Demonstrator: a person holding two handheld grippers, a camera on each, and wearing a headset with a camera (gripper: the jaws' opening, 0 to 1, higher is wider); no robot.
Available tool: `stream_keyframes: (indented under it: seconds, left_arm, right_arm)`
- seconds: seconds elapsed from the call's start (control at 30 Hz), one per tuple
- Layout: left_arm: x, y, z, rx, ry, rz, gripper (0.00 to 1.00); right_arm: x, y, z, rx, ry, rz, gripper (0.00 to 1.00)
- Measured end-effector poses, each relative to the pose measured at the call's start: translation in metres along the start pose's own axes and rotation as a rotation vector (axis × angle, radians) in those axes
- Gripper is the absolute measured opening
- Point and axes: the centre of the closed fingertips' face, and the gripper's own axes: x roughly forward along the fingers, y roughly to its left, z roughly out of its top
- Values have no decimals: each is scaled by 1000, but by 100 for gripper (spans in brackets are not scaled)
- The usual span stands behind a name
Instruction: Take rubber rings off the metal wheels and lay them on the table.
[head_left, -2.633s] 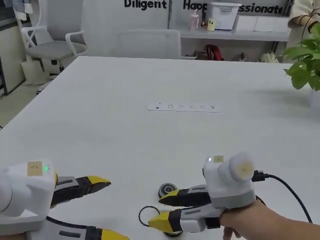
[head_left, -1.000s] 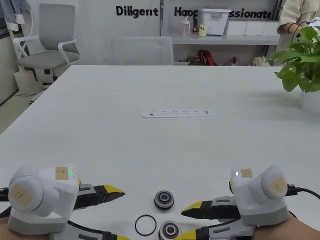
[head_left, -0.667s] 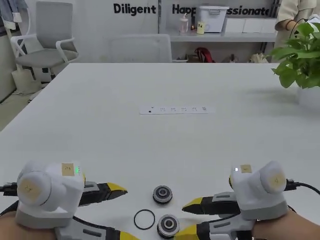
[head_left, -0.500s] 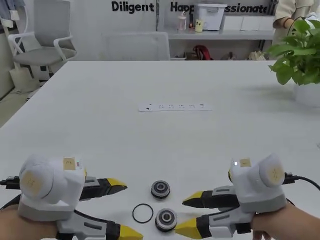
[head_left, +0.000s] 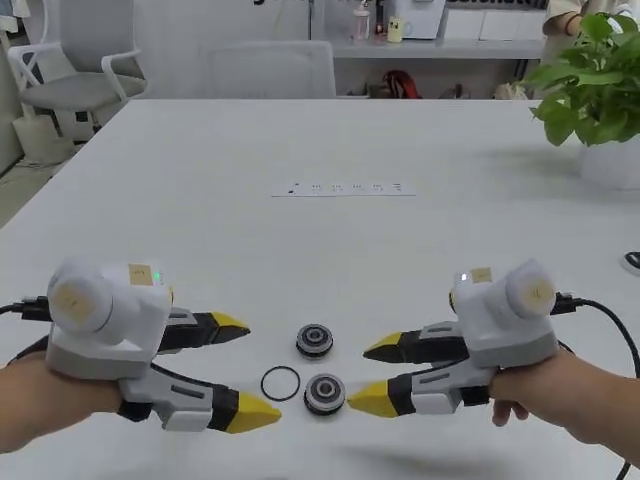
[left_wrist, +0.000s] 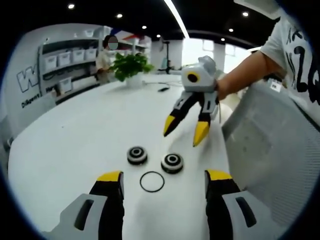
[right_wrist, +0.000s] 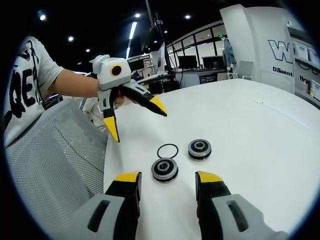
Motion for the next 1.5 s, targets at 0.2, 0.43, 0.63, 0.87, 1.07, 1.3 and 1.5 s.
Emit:
stream_keyframes:
  seconds: [0.2, 0.43, 0.63, 0.87, 1.07, 1.3, 1.5]
  left_arm:
    - [2, 8, 2, -11, -9, 12, 63]
    - [7, 8, 3, -12, -13, 13, 58]
    - [13, 2, 4, -7, -6, -4, 57]
    - [20, -2, 3, 0, 11, -21, 54]
    - [28, -7, 5, 8, 12, -37, 52]
    - [38, -13, 3, 15, 31, -62, 48]
    - [46, -18, 4, 7, 32, -77, 42]
  right_arm:
    - [3, -2, 1, -22, 1, 5, 40]
    - [13, -3, 2, -45, 0, 15, 37]
    - [19, 0, 0, -64, 12, 34, 35]
    - [21, 3, -7, -90, 33, 46, 34]
    - [20, 2, -10, -96, 34, 43, 32]
    - [20, 3, -12, -94, 40, 47, 32]
    - [20, 3, -13, -91, 42, 47, 31]
